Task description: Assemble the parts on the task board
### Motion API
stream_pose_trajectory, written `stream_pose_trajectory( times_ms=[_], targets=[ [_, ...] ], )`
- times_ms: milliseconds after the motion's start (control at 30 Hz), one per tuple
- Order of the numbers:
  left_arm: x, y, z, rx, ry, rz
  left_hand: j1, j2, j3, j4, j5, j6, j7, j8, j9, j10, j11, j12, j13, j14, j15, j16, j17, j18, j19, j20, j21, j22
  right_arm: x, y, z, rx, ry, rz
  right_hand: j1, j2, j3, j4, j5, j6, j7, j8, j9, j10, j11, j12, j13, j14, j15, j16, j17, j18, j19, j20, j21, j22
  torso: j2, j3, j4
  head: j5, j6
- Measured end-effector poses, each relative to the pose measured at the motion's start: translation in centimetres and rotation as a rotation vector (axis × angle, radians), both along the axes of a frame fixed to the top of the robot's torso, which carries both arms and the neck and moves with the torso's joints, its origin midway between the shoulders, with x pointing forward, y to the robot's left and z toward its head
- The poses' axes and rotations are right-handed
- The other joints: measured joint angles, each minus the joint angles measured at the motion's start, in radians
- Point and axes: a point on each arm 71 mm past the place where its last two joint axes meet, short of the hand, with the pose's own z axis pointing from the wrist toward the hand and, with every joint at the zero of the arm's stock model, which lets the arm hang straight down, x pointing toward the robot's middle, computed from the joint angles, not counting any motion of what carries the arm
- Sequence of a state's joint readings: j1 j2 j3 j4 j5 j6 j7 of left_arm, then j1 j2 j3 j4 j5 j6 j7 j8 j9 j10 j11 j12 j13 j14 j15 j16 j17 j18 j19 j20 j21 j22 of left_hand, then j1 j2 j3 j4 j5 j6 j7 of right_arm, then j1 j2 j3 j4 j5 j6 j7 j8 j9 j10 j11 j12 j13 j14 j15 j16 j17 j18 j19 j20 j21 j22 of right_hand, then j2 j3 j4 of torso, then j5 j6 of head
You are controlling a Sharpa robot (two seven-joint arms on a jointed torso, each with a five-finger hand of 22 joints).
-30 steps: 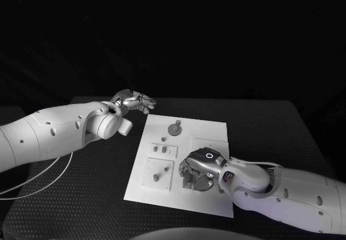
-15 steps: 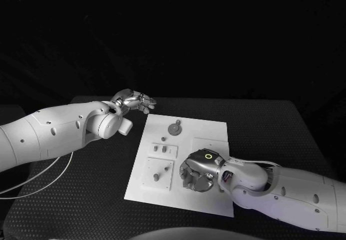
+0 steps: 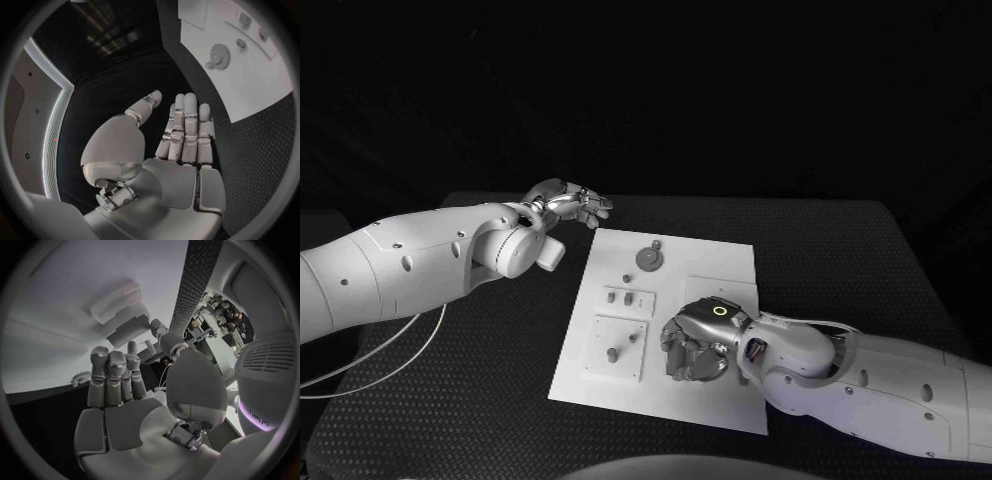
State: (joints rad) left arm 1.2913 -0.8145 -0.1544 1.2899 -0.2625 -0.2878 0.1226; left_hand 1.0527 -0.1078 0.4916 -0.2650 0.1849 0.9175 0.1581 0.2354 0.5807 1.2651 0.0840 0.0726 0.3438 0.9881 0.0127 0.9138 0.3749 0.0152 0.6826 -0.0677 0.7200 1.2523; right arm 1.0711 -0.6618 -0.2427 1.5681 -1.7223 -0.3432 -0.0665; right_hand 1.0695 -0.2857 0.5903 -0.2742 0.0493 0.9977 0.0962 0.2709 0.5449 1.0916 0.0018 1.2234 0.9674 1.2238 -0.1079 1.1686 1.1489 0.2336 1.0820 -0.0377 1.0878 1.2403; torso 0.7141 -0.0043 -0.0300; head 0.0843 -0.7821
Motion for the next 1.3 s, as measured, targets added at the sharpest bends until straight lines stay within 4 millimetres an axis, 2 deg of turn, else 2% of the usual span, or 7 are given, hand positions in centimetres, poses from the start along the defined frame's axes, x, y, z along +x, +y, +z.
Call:
stream_pose_trajectory(
  times_ms=[367,500,767,867,933,1133,1300],
  targets=[
    [0.0,0.0,0.0,0.0,0.001,0.0,0.0,0.0,0.0,0.0,0.0,0.0,0.0,0.0,0.0,0.0,0.0,0.0,0.0,0.0,0.0,0.0,0.001,0.0,0.0,0.0,0.0,0.001,0.1,-0.3,0.1,0.021,0.01,-0.014,-0.006,-0.001,-0.01,-0.004,0.0,-0.01,0.006,-0.004,0.0,-0.007,0.007,-0.001,0.001,-0.005,0.005,-0.001,0.001,0.0,-0.011,0.004,-0.004,-0.001,0.0,0.0006,-0.0007,0.002,0.0],
    [0.0,0.0,0.0,0.0,0.002,0.0,0.0,0.0,0.0,0.0,0.0,0.0,0.0,0.0,0.0,0.0,0.0,0.0,0.0,0.0,0.0,0.0,0.001,0.0,0.0,0.0,0.0,0.001,0.2,-0.5,0.2,0.044,0.011,-0.023,-0.02,-0.006,-0.035,-0.007,0.0,-0.018,0.006,-0.01,0.0,-0.016,0.009,-0.001,0.001,-0.012,0.012,-0.001,0.002,0.0,-0.015,0.007,-0.004,-0.002,0.0,0.0007,-0.0006,0.002,0.0],
    [0.1,0.0,0.0,0.001,0.001,0.001,0.0,0.0,0.0,0.0,0.0,0.0,0.0,0.0,0.0,0.0,0.0,0.0,0.0,0.0,0.0,0.0,0.002,0.0,0.0,0.0,0.0,0.002,0.2,-1.3,1.2,0.189,0.013,-0.079,-0.089,-0.003,-0.11,-0.006,0.014,-0.054,0.007,-0.04,-0.015,-0.036,0.029,-0.001,0.002,-0.024,0.024,-0.001,0.004,0.0,-0.024,0.009,-0.008,-0.006,0.0,0.0007,-0.0006,0.001,0.002],
    [0.1,0.0,0.0,0.001,0.002,0.001,0.0,0.0,0.0,0.0,0.0,0.0,0.0,0.0,0.0,-0.004,0.004,0.0,0.0,0.0,0.0,0.0,0.002,0.0,0.0,0.0,0.0,0.002,0.1,-2.0,1.9,0.265,0.008,-0.108,-0.094,-0.002,-0.114,-0.002,0.034,-0.058,0.011,-0.045,-0.018,-0.038,0.03,-0.001,0.001,-0.024,0.024,-0.001,0.004,-0.001,-0.024,0.009,-0.008,-0.007,0.0,0.0008,-0.0006,-0.001,0.004],
    [0.1,0.0,0.0,0.002,0.002,0.002,0.0,0.0,0.0,0.0,0.0,0.0,0.0,0.0,0.0,-0.004,0.004,0.0,0.0,0.0,0.0,0.0,0.002,0.0,0.0,0.0,0.0,0.002,0.3,-2.5,2.3,0.294,0.003,-0.128,-0.098,-0.006,-0.116,0.0,0.034,-0.06,0.01,-0.046,-0.021,-0.038,0.03,-0.001,0.001,-0.024,0.024,-0.001,0.004,-0.001,-0.024,0.01,-0.008,-0.008,0.0,0.0009,-0.0007,-0.002,0.005],
    [0.1,0.1,0.0,0.002,0.002,0.002,0.0,0.0,0.0,0.0,0.0,-0.003,0.004,0.0,0.0,-0.004,0.004,0.0,0.0,0.0,0.0,0.0,0.002,0.0,0.0,0.0,0.0,0.002,1.4,-4.8,4.1,0.336,0.015,-0.203,-0.11,0.006,-0.119,0.004,0.034,-0.067,0.013,-0.046,-0.022,-0.039,0.029,0.004,-0.001,-0.022,0.027,-0.001,0.004,-0.001,-0.025,0.01,-0.008,-0.01,-0.001,0.001,-0.0014,-0.006,0.011],
    [0.1,0.2,-0.1,0.003,0.003,0.004,0.0,0.0,0.0,0.0,0.0,-0.003,0.004,0.0,0.0,-0.004,0.004,0.0,0.0,0.0,0.0,0.0,0.002,0.0,0.0,0.0,0.0,0.003,1.8,-5.7,4.4,0.331,0.06,-0.233,-0.111,0.007,-0.117,0.007,0.034,-0.067,0.013,-0.046,-0.022,-0.039,0.029,0.008,-0.002,-0.02,0.028,-0.001,0.005,-0.001,-0.021,0.007,-0.008,-0.01,-0.001,0.0006,-0.003,-0.009,0.016]
  ],
)
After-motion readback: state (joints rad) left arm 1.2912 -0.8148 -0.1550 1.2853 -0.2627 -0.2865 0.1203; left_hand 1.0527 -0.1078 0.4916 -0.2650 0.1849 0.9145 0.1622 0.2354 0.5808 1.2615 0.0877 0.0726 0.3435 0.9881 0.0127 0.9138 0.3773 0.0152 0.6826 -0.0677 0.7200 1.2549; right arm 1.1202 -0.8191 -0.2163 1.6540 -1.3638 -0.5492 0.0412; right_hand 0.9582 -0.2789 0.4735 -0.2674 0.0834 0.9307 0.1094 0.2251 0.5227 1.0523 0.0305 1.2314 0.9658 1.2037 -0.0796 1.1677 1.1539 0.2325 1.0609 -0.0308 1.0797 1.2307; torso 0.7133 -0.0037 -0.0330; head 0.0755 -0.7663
